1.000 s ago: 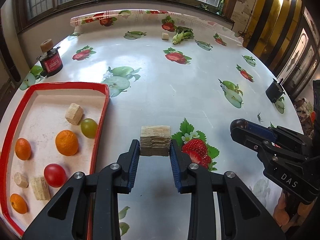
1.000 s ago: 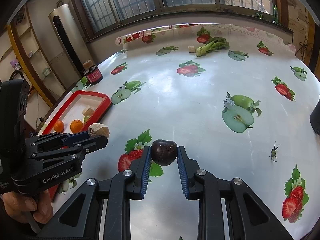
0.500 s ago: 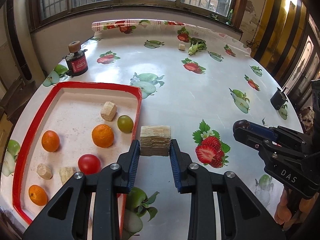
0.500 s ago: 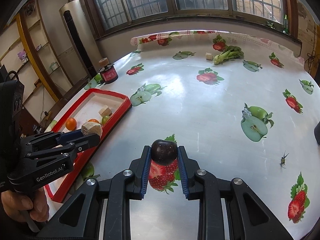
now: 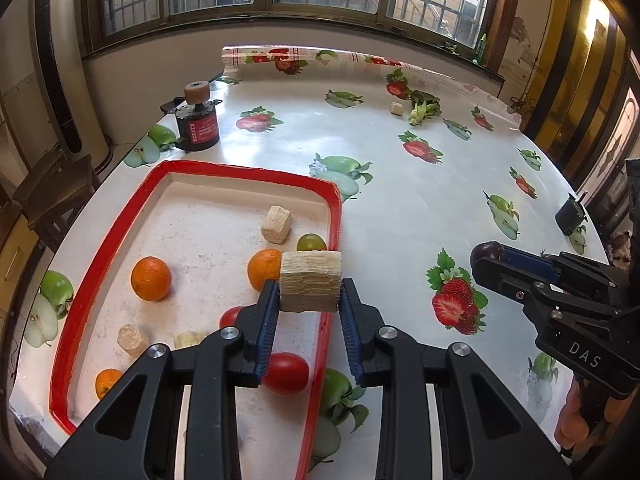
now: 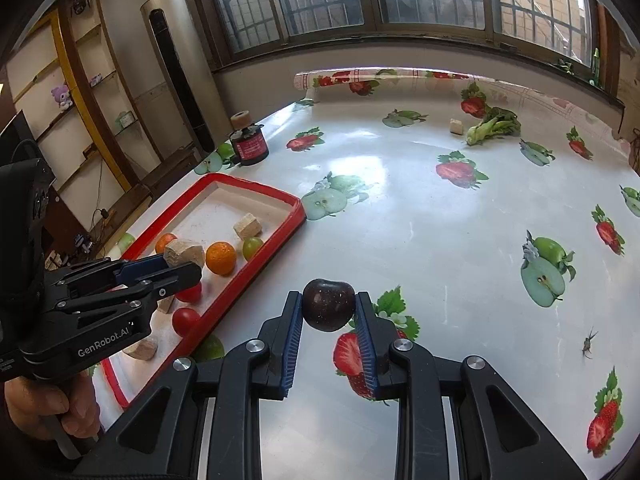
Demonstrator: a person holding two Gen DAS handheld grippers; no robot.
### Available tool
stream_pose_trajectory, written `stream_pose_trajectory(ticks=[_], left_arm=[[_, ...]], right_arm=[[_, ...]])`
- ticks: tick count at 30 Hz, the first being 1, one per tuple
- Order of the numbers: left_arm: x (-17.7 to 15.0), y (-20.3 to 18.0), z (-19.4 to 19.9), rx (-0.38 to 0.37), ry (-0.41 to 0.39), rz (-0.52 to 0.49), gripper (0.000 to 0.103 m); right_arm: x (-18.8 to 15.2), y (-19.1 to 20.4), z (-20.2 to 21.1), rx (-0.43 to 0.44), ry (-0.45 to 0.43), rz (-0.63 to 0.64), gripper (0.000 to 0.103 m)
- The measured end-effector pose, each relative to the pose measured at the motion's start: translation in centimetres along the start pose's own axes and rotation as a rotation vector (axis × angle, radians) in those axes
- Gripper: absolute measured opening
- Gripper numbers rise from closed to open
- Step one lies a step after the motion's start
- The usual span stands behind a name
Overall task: Organize fruits
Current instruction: 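Carry the plum and beige block over the red tray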
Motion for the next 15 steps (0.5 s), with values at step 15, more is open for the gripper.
stream_pose_trajectory(ticks=[15], left_arm=[[1.5, 5.9, -0.4, 0.054, -0.008, 0.073, 0.028]], right_arm=[[2.8, 4.6, -4.1, 0.069, 0.031, 0.054, 0.027]])
Point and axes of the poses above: each gripper's, at about its wrist camera, not at the fingertips, and z roughly against the way its jaws point, y to its left, x to its top, the point moved 8 cm from there along -z, roughly the way its jaws point, and after that the axes turned 7 degrees about x, right-handed, at the moved point
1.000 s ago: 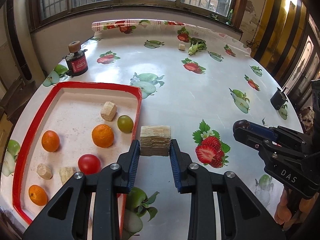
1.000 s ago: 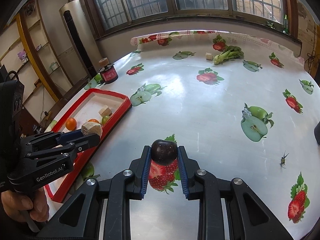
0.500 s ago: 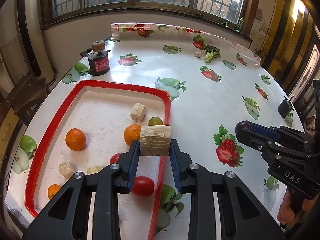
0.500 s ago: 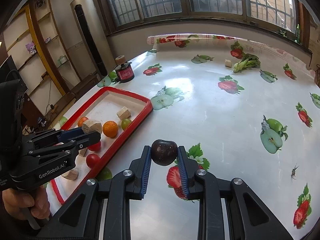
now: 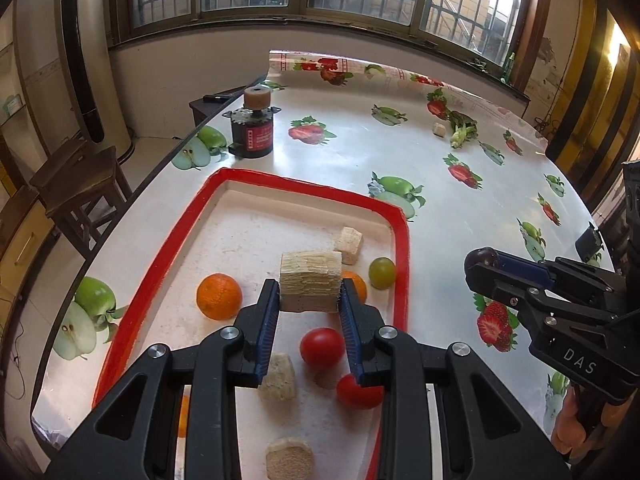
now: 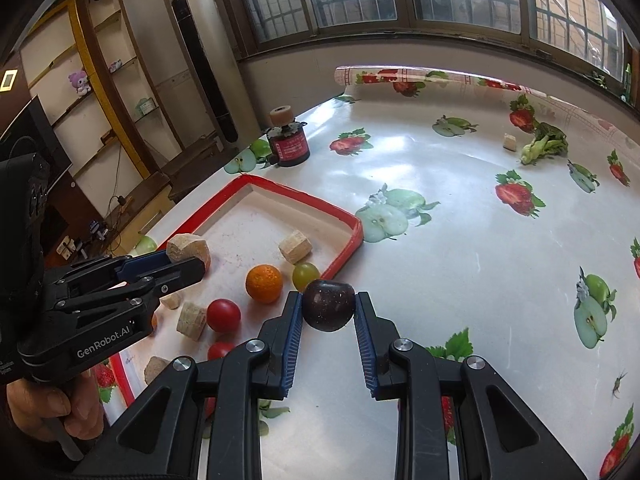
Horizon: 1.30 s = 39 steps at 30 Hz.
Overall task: Organize fruits
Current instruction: 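Carry the plum and beige block over the red tray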
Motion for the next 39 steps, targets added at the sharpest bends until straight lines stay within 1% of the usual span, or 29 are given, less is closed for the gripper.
stream_pose_trajectory(ticks=[10, 19, 23, 28, 34, 39], left_arm=[[2.0, 3.5, -2.4, 0.043, 0.021, 0.038, 0.028], [4.4, 4.5, -4.3, 0.055, 0.023, 0.039, 0.028], [4.6, 4.8, -6.3, 0.05, 0.059, 0.049, 0.028], [4.1, 4.5, -8.0, 0.041, 0.089, 0.049, 0.028], [3.7, 4.3, -9.5, 0.041, 0.119, 0.04, 0.028], [3.2, 4.0, -10.7, 0.046, 0.151, 0.03, 0.028]], right_arm=[[3.8, 2.2, -3.3, 0.029, 0.011, 0.035, 0.027], [6.3, 2.9, -6.7, 0.043, 0.035, 0.035, 0.027], [6.5, 2.7, -8.9, 0.047, 0.062, 0.024, 0.027], [5.5, 1.6, -11.1, 0.035, 0.094, 0.004, 0.027], [4.9, 0.2, -12.0, 0.029, 0.104, -0.021, 0.027], [5.0, 0.1, -12.0, 0.038, 0.101, -0.023, 0.027]])
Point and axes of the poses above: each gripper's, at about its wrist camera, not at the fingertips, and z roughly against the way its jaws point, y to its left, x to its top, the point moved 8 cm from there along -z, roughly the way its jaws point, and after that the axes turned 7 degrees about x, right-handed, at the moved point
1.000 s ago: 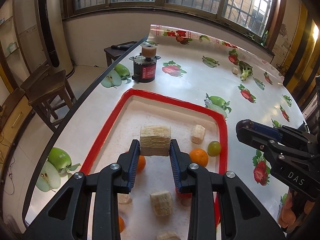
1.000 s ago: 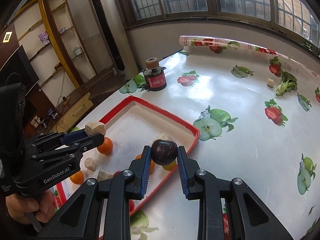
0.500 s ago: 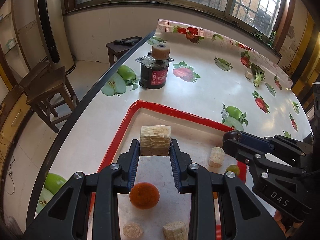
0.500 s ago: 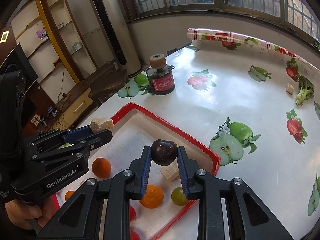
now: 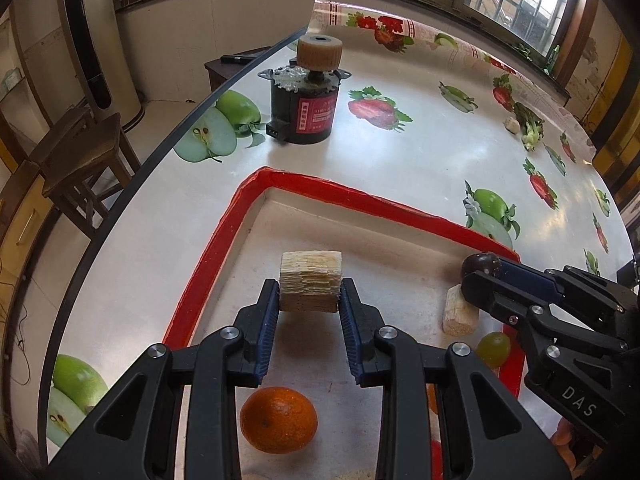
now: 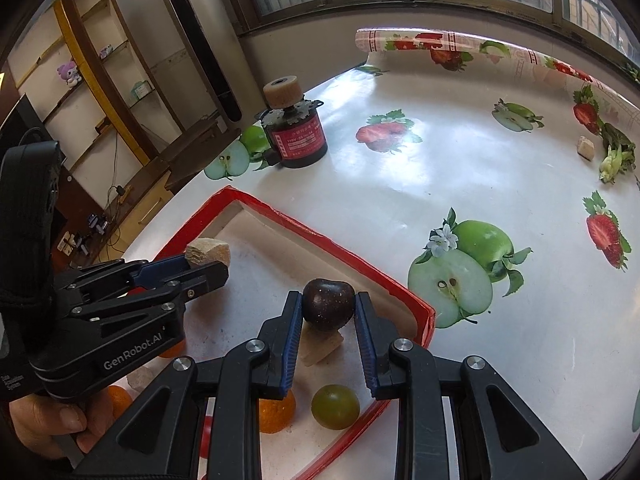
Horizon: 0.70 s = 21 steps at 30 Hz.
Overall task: Organize fruits
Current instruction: 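Carry the plum and beige block over the red tray, then lower the block and plum into the tray and open both grippers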
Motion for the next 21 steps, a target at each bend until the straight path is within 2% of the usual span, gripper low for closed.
stream_pose_trajectory(ticks=[17, 20, 21], left_arm=[[-0.53, -0.35, -0.7, 0.022, 0.01, -0.01, 0.028], [-0.74, -0.32, -0.6, 0.029, 0.012, -0.009, 0.035], [-0.85, -0.24, -0.56, 0.036, 0.014, -0.006, 0.043]], right_arm=[[-0.48, -0.67, 0.14, 0.008, 0.003, -0.019, 0.03], [-0.59, -0.7, 0.21, 0.009, 0.003, -0.02, 0.032], [-0.59, -0.7, 0.26, 0.005, 0.005, -0.016, 0.032]])
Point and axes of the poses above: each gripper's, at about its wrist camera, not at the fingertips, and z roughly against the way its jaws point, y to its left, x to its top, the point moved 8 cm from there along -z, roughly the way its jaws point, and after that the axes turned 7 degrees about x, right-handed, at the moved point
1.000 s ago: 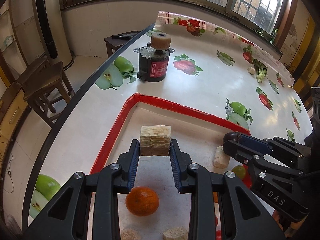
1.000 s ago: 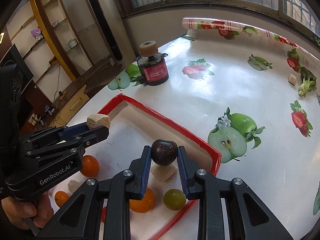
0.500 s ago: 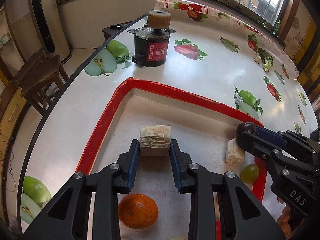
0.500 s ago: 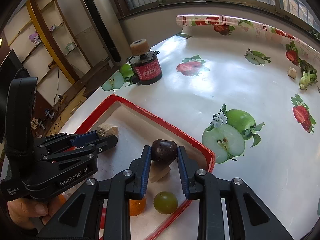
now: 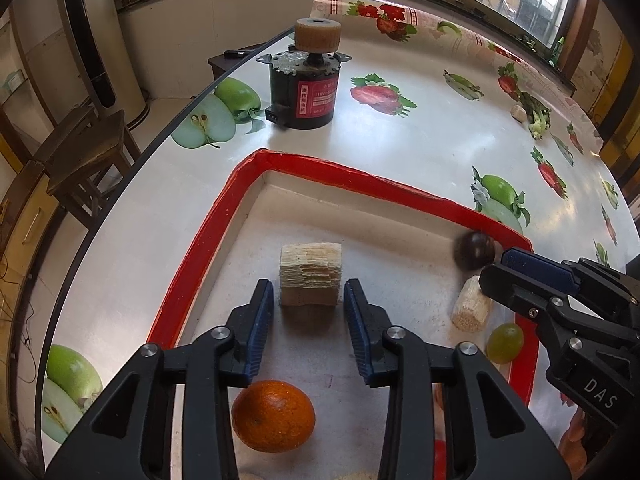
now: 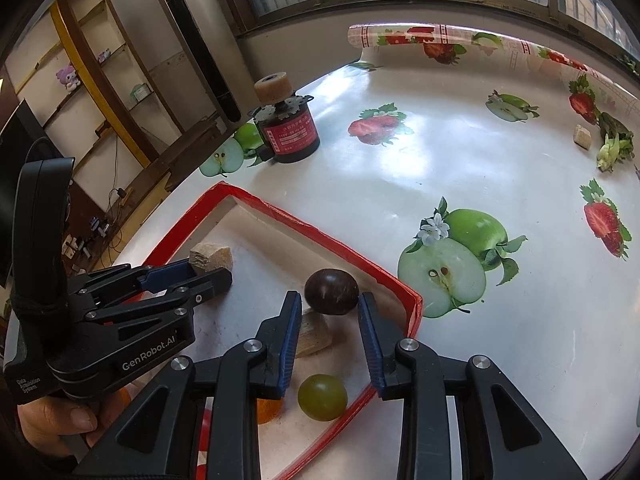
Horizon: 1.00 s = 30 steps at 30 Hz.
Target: Organize fruits
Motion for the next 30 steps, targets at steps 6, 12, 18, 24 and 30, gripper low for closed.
stream_pose_trajectory(ticks=[6, 12, 18, 24, 30], left_arm=[[-0.8, 0.4, 0.5, 0.018, -0.009, 0.007, 0.047], [-1.5, 0.6, 1.5, 0.016, -0.019, 0.011, 0.049], [-2.2, 0.8, 3.5, 0.009, -0.054, 0.018, 0.049], [-3.1, 0.8, 5.8, 0.007, -0.096, 0.021, 0.056], [-4.1, 0.7, 8.4, 0.012, -0.147, 0.019, 0.069]], right_arm=[[-0.2, -0.1, 0.6, -0.016, -0.008, 0.012, 0.038], [-0.3, 0.1, 1.5, -0.009, -0.022, 0.011, 0.044], [-0.7, 0.5, 2.8, 0.001, -0.037, 0.027, 0.052], [-1.5, 1.3, 4.4, 0.011, -0.05, 0.068, 0.053], [-2.2, 2.2, 6.2, 0.024, -0.063, 0.119, 0.062]])
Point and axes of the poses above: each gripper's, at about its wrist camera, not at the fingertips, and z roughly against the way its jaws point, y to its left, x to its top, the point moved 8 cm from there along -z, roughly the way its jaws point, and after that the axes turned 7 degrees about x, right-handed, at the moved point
